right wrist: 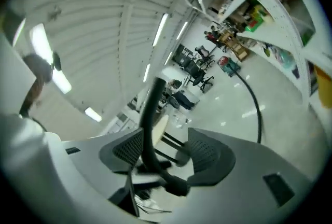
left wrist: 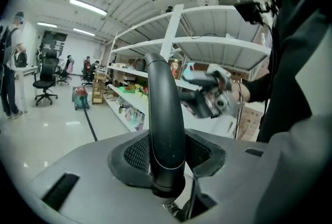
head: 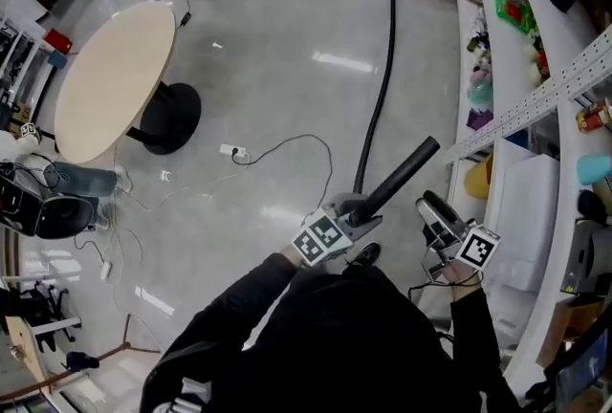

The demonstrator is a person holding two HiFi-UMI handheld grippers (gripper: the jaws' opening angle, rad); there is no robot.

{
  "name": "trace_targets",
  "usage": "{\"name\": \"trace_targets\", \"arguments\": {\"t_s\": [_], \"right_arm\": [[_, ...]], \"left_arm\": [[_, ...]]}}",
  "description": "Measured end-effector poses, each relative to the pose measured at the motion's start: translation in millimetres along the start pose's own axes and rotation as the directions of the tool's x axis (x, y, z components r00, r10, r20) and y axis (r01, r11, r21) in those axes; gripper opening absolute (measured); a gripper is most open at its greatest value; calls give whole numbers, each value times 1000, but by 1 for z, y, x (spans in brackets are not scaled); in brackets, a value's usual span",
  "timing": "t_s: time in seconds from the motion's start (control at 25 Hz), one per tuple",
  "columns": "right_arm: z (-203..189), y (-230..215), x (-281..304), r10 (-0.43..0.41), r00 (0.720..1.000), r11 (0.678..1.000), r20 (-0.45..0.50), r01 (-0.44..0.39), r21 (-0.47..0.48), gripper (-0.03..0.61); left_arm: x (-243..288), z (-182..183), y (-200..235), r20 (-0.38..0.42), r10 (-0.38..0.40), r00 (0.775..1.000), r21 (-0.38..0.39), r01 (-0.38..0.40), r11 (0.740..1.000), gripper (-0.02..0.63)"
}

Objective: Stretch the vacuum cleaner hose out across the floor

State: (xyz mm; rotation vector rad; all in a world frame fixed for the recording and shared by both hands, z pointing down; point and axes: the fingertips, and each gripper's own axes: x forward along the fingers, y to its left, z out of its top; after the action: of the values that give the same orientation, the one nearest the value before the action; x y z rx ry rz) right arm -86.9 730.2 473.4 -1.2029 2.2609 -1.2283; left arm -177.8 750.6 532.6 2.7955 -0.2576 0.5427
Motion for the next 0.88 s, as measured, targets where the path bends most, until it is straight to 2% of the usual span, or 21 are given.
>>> {"name": "trace_targets", "arguments": {"t_s": [0.08, 0.12, 0.2, 0.32, 0.44, 0.48, 0.52, 0.72, 0.8, 0.88], "right_arm": [[7, 28, 16, 6, 998, 993, 55, -12, 118, 268], [3, 37, 23, -16, 998, 990, 53, 8, 144, 311], [-13, 49, 39, -71, 997, 985, 27, 66, 161, 347], [-39, 66, 62, -105, 994, 979, 6, 102, 178, 347], [-65, 79, 67, -148, 988, 981, -42, 152, 118, 335], [-76, 81, 65, -170, 983, 981, -68, 176, 84, 263], [-86, 83, 63, -193, 977, 979, -92, 199, 54, 161], [-126, 91, 48, -260, 948, 965, -185, 259, -30, 140], [-144, 90, 41, -296, 927, 955, -232, 282, -93, 133], [-159, 87, 31, -330, 906, 942, -264, 297, -160, 132]], "left_arm": [[-10, -20, -9, -15, -25, 1000, 45, 26, 999, 167], [-15, -29, -14, -20, -38, 999, 63, 39, 997, 167], [-28, -47, -21, -34, -59, 998, 104, 63, 993, 167], [-44, -70, -30, -67, -106, 992, 184, 117, 976, 167], [-53, -92, -49, -107, -164, 981, 230, 185, 956, 167], [-54, -99, -55, -117, -176, 977, 233, 199, 952, 167], [-55, -105, -60, -126, -185, 975, 235, 210, 949, 167], [-53, -134, -82, -184, -220, 958, 217, 258, 941, 169], [-52, -145, -87, -213, -237, 948, 157, 273, 949, 171], [-55, -157, -91, -242, -259, 935, 78, 285, 955, 235]]}}
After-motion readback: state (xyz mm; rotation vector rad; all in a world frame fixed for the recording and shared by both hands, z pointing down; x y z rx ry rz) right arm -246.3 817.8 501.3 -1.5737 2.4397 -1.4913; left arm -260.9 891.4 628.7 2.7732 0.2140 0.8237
